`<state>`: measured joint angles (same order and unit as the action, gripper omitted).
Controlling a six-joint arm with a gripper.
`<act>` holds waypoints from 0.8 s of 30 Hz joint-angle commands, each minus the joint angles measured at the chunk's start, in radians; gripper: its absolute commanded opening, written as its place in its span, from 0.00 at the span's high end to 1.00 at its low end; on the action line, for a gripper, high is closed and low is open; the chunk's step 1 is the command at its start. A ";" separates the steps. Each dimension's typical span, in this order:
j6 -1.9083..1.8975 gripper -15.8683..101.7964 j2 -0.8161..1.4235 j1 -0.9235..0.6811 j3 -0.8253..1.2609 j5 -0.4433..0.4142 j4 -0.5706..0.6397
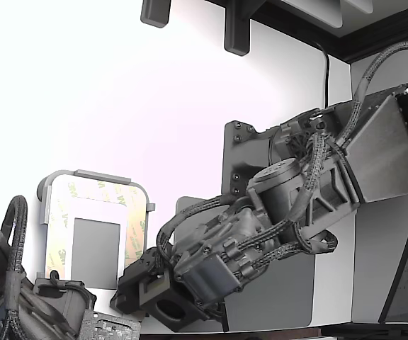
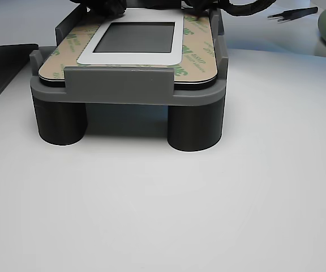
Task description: Peel off protective film from adhesive tape.
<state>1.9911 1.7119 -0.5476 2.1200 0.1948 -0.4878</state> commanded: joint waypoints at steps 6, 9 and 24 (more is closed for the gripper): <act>0.006 0.96 0.000 0.018 -0.018 0.003 0.000; 0.006 0.96 -0.003 0.020 -0.018 0.005 0.005; 0.017 0.96 0.018 0.029 -0.074 -0.006 -0.091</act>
<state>2.0034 1.7043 -0.5384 2.0847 0.1917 -0.5492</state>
